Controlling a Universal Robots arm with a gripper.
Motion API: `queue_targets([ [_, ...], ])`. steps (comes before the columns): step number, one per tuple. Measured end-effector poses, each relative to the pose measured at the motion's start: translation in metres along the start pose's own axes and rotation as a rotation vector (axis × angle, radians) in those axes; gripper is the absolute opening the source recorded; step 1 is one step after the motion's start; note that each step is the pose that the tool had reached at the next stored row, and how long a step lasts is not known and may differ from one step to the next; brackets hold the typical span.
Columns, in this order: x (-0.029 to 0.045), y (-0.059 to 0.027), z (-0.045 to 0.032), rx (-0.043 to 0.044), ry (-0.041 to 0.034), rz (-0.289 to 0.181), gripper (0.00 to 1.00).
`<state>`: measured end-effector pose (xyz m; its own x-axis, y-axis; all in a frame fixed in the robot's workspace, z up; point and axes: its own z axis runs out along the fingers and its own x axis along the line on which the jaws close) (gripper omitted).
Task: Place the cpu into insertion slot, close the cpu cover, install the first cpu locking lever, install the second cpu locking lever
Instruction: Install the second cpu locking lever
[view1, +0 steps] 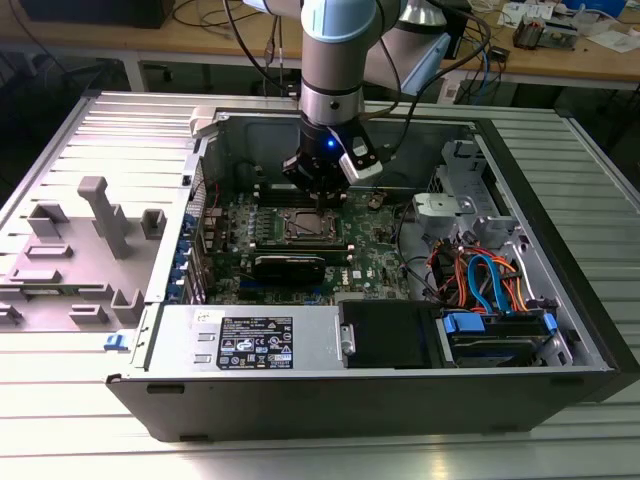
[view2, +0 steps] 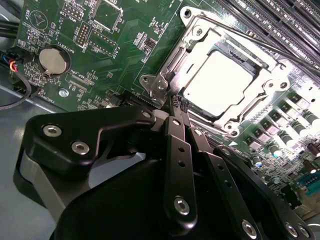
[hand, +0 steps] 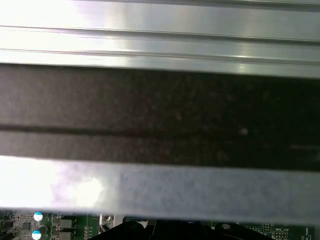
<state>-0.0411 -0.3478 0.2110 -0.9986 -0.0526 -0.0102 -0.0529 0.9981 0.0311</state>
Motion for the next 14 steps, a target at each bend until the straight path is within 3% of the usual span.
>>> queue_targets([
  [14,0.0002,-0.0043,-0.0002,-0.0001,0.0,0.0,0.11],
])
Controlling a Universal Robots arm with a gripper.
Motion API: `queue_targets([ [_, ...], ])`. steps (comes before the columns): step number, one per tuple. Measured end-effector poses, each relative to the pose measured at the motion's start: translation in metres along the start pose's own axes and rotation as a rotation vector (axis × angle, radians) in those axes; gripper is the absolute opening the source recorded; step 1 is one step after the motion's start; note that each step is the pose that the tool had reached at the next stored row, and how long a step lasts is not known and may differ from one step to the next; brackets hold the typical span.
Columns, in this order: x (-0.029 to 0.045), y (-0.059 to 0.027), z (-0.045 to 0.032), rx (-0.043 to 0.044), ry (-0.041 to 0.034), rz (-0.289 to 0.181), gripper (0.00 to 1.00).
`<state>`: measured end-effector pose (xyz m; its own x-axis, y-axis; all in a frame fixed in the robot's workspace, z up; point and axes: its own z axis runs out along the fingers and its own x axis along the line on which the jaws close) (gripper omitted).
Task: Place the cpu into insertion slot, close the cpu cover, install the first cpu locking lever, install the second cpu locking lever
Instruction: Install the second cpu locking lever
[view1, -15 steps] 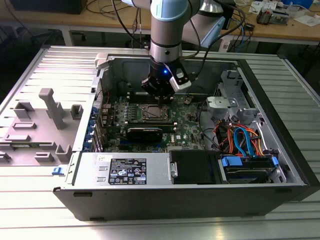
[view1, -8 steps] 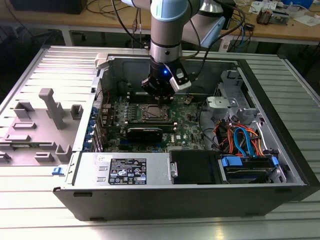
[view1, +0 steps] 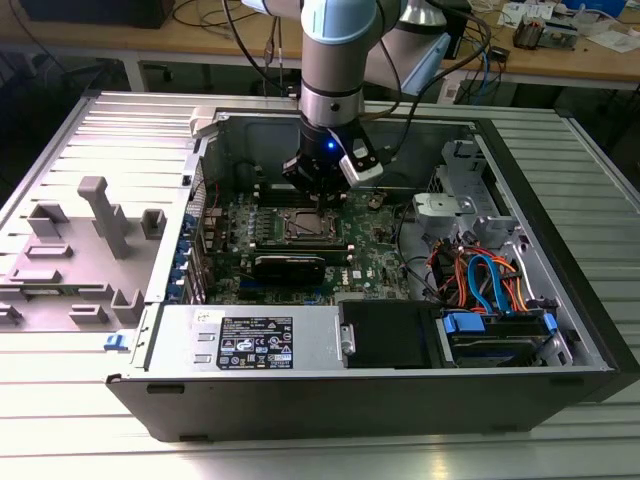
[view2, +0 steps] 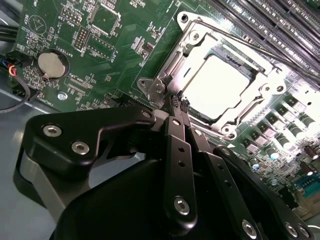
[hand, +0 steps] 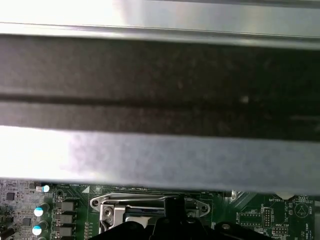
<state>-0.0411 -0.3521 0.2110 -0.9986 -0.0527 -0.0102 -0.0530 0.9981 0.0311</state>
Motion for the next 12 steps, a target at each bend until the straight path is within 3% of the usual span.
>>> queue_targets([
  [12,0.0004,-0.0106,-0.0003,0.0,0.0,0.0,0.11],
])
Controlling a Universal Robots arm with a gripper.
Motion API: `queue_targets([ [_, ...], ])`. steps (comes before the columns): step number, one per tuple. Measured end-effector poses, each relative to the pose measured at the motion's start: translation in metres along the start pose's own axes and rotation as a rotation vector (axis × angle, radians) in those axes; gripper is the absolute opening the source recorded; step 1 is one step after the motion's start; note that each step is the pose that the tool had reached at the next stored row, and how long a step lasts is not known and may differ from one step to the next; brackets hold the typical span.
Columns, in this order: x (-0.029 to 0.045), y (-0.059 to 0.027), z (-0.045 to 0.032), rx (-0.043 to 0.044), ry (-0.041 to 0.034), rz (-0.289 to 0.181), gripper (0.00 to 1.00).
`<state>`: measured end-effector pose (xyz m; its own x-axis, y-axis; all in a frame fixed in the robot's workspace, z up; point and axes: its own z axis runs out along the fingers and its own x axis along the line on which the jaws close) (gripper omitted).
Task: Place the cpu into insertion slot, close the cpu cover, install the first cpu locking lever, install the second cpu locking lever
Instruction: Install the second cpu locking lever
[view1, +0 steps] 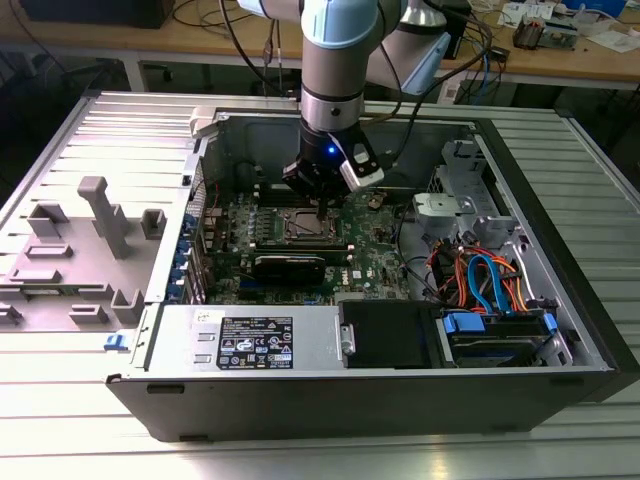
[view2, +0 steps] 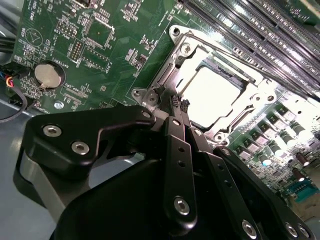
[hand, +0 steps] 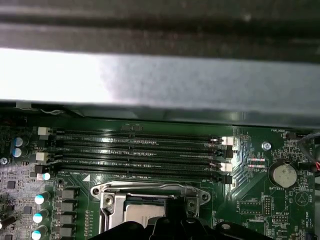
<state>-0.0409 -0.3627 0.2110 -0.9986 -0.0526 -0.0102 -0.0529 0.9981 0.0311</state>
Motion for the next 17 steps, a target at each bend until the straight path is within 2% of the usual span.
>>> queue_targets([
  [14,0.0003,-0.0063,-0.0002,0.0,0.0,0.0,0.11],
  [16,0.0006,-0.0112,-0.0004,0.0,0.0,0.0,0.11],
  [17,0.0005,-0.0113,-0.0066,-0.0001,0.0,0.0,0.11],
])
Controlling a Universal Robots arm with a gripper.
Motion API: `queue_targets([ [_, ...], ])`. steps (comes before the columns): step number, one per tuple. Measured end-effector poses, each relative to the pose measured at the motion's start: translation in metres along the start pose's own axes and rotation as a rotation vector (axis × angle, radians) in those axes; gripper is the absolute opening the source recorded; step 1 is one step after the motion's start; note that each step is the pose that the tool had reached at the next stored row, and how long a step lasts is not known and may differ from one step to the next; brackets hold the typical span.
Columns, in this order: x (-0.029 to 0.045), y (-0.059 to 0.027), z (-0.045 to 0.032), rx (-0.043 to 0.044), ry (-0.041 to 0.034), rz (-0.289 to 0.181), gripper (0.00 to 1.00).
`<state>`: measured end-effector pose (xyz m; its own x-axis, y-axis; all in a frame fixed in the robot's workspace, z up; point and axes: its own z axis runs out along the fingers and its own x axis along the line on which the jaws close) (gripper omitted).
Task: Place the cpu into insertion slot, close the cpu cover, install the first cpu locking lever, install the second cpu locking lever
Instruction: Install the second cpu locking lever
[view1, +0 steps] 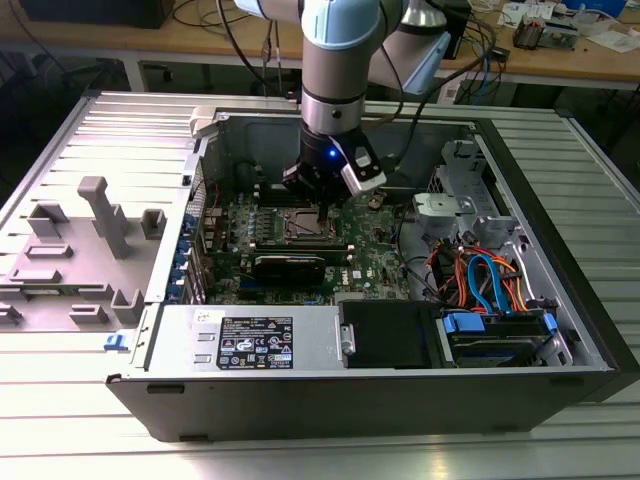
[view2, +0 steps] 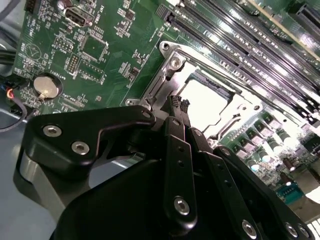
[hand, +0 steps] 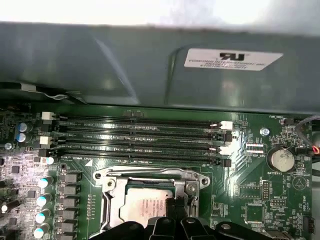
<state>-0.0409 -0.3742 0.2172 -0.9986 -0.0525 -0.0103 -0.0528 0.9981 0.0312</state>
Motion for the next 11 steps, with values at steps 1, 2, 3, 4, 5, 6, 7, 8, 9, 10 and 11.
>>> queue_targets([
  [1,0.0,0.0,-0.0013,0.0,0.0,0.0,0.11],
  [2,0.0,0.0,-0.0018,0.0,0.0,0.0,0.11],
  [3,-0.0007,-0.0001,-0.0018,-0.0003,-0.0001,0.0,0.11],
  [4,-0.0022,-0.0003,-0.0018,-0.0003,0.0005,0.0,0.11],
  [5,-0.0052,-0.0006,-0.0019,-0.0002,0.0029,0.0,0.11],
  [6,-0.0066,-0.0008,-0.0019,-0.0002,0.0048,0.0,0.11],
  [7,-0.0074,-0.0011,-0.0019,-0.0003,0.0059,0.0,0.11],
  [8,-0.0074,-0.0014,-0.0023,-0.0002,0.0063,0.0,0.11],
  [9,-0.0074,-0.0017,-0.0033,-0.0002,0.0064,0.0,0.11],
  [10,-0.0074,-0.002,-0.006,-0.0003,0.0064,0.0,0.11],
  [11,-0.0075,-0.0021,-0.007,-0.0003,0.0064,0.001,0.11],
])
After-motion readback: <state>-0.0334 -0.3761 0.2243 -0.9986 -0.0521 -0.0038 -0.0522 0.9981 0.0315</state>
